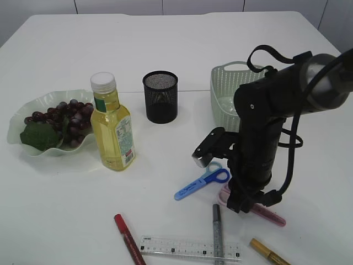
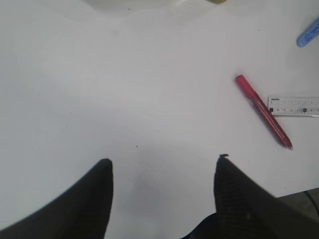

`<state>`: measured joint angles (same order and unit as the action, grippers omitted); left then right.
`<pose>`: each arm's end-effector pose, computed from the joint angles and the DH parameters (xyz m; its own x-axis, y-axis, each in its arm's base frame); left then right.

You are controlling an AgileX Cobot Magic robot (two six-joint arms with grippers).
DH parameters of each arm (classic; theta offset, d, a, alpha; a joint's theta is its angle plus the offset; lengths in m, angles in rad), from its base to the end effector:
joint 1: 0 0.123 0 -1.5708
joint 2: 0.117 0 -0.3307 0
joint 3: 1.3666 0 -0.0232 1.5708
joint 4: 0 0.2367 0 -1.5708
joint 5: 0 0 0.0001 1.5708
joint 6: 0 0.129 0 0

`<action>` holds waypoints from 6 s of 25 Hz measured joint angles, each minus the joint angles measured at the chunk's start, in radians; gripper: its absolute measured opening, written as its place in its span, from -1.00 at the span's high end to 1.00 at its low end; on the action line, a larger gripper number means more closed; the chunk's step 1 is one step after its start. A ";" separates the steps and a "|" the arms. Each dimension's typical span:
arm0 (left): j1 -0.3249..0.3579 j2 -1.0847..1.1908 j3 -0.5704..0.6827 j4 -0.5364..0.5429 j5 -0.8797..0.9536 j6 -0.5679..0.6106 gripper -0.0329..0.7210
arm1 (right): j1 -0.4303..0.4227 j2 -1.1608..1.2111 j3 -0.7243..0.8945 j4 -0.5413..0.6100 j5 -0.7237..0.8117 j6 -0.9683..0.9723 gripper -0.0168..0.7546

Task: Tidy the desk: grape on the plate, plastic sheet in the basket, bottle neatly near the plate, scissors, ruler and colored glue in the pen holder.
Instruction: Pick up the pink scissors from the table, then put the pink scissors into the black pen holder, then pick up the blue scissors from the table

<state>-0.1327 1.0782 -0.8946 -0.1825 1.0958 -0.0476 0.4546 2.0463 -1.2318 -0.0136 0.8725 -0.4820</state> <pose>0.1601 -0.0424 0.3130 -0.9356 -0.0060 -0.3530 0.0684 0.9779 -0.1977 0.3358 0.1626 0.1284 -0.5850 -0.8105 0.0305 -0.8107 0.5854 0.0045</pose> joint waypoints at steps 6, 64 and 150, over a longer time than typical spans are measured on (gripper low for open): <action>0.000 0.000 0.000 0.000 0.000 0.000 -0.33 | 0.000 -0.072 0.002 0.000 0.019 0.000 0.50; 0.000 0.000 0.000 0.000 -0.008 0.000 -0.30 | -0.224 0.358 -0.662 1.783 -0.067 -1.575 0.50; 0.000 0.000 0.000 0.045 -0.075 0.000 -0.24 | 0.038 -0.054 -0.271 0.194 0.084 1.738 0.09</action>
<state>-0.1327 1.0782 -0.8946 -0.1376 1.0205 -0.0476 0.4927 1.9919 -1.5027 0.1806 0.9568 1.2556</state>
